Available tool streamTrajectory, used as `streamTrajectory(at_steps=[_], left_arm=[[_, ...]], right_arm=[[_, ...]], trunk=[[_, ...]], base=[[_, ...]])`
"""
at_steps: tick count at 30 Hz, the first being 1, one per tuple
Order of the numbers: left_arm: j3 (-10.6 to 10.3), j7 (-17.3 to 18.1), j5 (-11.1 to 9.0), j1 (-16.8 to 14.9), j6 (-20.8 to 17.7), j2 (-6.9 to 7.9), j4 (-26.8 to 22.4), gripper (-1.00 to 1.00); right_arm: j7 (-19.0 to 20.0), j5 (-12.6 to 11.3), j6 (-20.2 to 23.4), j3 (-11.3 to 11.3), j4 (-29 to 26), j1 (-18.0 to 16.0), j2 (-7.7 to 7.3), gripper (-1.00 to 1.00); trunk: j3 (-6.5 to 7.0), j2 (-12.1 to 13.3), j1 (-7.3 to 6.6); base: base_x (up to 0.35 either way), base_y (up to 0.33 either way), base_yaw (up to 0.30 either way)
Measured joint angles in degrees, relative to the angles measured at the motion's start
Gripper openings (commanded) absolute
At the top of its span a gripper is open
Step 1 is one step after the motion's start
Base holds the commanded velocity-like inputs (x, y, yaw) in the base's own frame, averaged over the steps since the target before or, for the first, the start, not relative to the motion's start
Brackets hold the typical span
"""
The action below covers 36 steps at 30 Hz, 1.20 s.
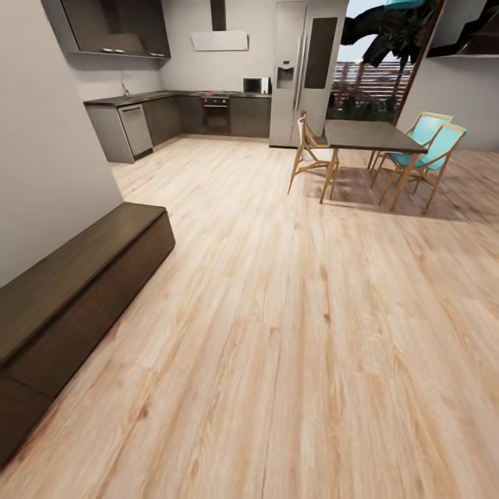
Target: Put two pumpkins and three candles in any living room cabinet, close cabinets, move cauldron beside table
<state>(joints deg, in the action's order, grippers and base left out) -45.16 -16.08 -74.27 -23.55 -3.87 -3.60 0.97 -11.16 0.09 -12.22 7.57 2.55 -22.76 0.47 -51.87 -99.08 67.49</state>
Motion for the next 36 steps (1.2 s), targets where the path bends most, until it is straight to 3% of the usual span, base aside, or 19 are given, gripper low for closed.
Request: streamTrajectory(at_steps=[20, 36], left_arm=[[-0.01, 0.00, 0.00, 0.00, 0.00, 0.00, 0.00, 1.00], [-0.01, 0.00, 0.09, 0.00, 0.00, -0.09, 0.00, 1.00]], right_arm=[[0.00, 0.07, -0.09, -0.01, -0.08, 0.00, 0.05, 1.00], [0.00, -0.05, -0.09, -0.01, -0.18, 0.00, 0.03, 1.00]], trunk=[[0.00, 0.00, 0.00], [0.00, 0.00, 0.00]], base=[[0.331, -0.007, 0.000], [0.320, -0.145, 0.046]])
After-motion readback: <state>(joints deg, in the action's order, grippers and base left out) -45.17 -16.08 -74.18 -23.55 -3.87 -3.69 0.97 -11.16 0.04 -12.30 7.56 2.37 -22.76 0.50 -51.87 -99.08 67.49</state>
